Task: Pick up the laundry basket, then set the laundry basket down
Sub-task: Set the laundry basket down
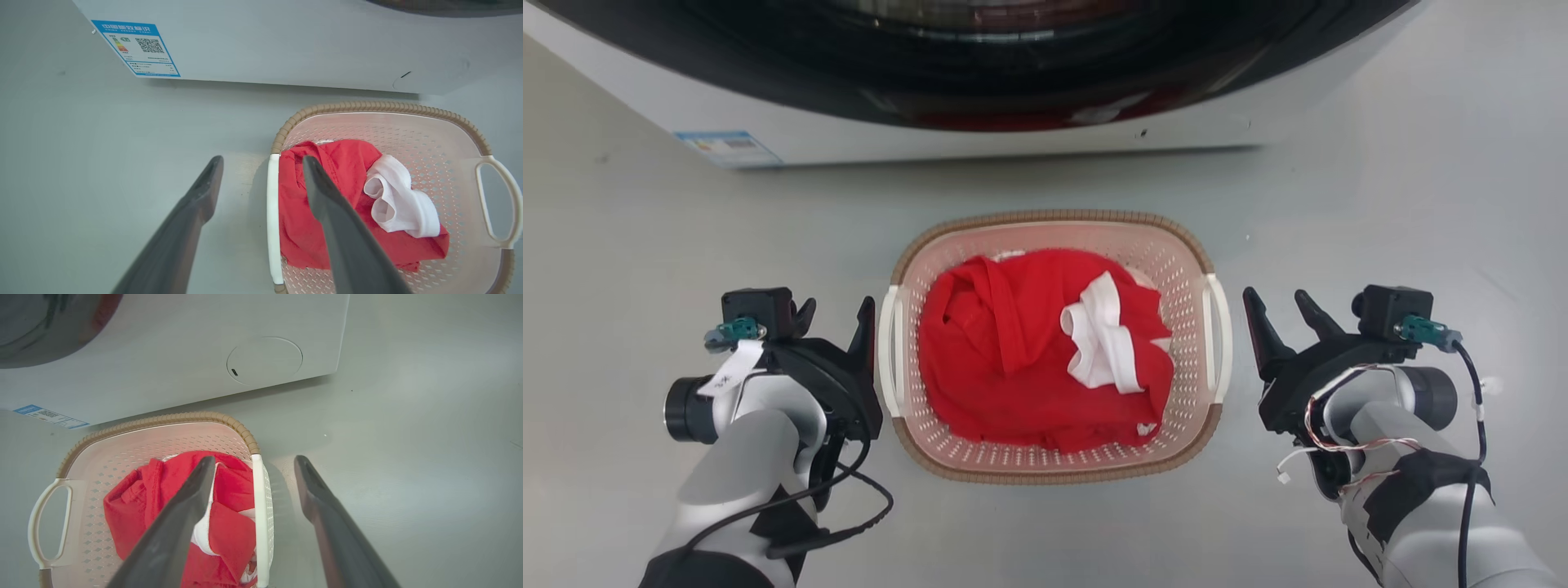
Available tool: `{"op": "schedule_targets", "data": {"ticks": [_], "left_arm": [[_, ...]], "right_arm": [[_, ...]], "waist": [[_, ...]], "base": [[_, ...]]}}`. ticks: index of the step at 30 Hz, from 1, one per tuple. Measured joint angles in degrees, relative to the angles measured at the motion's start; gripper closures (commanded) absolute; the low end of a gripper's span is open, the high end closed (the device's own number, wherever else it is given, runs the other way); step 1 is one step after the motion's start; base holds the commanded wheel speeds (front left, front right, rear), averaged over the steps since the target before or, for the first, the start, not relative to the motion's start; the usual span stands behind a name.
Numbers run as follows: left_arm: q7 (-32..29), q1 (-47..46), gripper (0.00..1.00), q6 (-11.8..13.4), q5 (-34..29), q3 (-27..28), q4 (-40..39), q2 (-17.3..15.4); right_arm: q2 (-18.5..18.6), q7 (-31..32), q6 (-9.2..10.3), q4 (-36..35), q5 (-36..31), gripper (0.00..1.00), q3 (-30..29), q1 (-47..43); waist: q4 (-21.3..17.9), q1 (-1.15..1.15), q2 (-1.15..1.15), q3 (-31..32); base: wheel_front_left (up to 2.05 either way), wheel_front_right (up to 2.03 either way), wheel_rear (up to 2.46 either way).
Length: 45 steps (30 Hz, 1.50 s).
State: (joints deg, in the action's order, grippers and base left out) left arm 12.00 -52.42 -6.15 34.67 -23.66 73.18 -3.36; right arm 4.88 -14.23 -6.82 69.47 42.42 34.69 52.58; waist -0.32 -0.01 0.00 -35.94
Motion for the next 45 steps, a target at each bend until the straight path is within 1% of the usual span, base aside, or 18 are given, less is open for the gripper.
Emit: {"op": "schedule_targets", "data": {"ticks": [1,6,14,20,26,30,33,40,43,45], "left_arm": [[1.3,1.0,0.00,0.0,-0.3,-0.2,-0.7,-0.3],[2.3,3.6,0.00,0.0,-0.7,-0.3,-2.7,-0.3],[2.3,8.6,0.00,0.2,-1.7,0.5,-8.4,-0.7],[2.3,14.9,0.00,1.8,-2.8,1.6,-14.6,-1.2],[2.3,22.0,0.00,4.1,-4.3,2.5,-21.3,-1.9],[2.3,26.8,0.00,6.2,-5.6,3.3,-25.9,-2.2],[2.3,30.6,0.00,7.3,-6.7,3.6,-29.7,-2.4],[2.3,38.7,0.00,9.7,-8.0,5.2,-38.7,-2.8],[2.3,41.7,0.00,10.0,-8.5,5.5,-42.5,-2.9],[2.3,43.3,0.00,10.4,-9.9,5.5,-44.7,-3.2]], "right_arm": [[0.5,0.0,0.00,-1.8,0.0,0.00,-1.6,-1.6],[1.9,0.0,0.94,-4.8,0.3,0.00,-4.1,-4.4],[3.1,0.0,3.52,-11.0,-1.7,0.00,-6.2,-10.4],[4.4,0.0,5.37,-16.3,-4.1,0.00,-7.8,-15.9],[5.3,0.0,7.40,-22.1,-7.3,0.00,-8.8,-22.2],[5.7,0.0,8.71,-26.3,-9.4,0.00,-9.4,-26.4],[6.2,0.0,9.75,-29.6,-10.7,0.00,-9.9,-29.6],[6.7,0.0,10.93,-36.9,-13.4,0.00,-11.0,-36.4],[6.8,0.0,11.48,-39.9,-14.3,0.00,-11.6,-39.5],[6.9,0.0,11.71,-41.5,-14.6,0.00,-12.0,-40.9]], "waist": [[-0.2,0.00,0.00,2.4],[-0.5,0.00,0.00,6.4],[-0.9,-0.01,0.00,13.2],[-1.0,-0.01,0.00,18.3],[-1.0,0.00,-0.01,23.4],[-0.9,-0.01,0.00,26.8],[-0.9,-0.01,-0.01,29.1],[-1.0,0.00,-0.01,33.6],[-1.0,0.00,-0.01,34.9],[-1.0,0.00,-0.01,35.4]], "base": [[0.00,0.00,0.00],[0.00,0.00,0.00],[0.00,0.00,0.00],[0.00,0.00,0.00],[0.00,0.00,0.00],[0.00,0.00,0.00],[0.00,0.00,0.00],[0.00,0.00,0.00],[0.00,0.00,0.00],[0.00,0.00,0.00]]}}
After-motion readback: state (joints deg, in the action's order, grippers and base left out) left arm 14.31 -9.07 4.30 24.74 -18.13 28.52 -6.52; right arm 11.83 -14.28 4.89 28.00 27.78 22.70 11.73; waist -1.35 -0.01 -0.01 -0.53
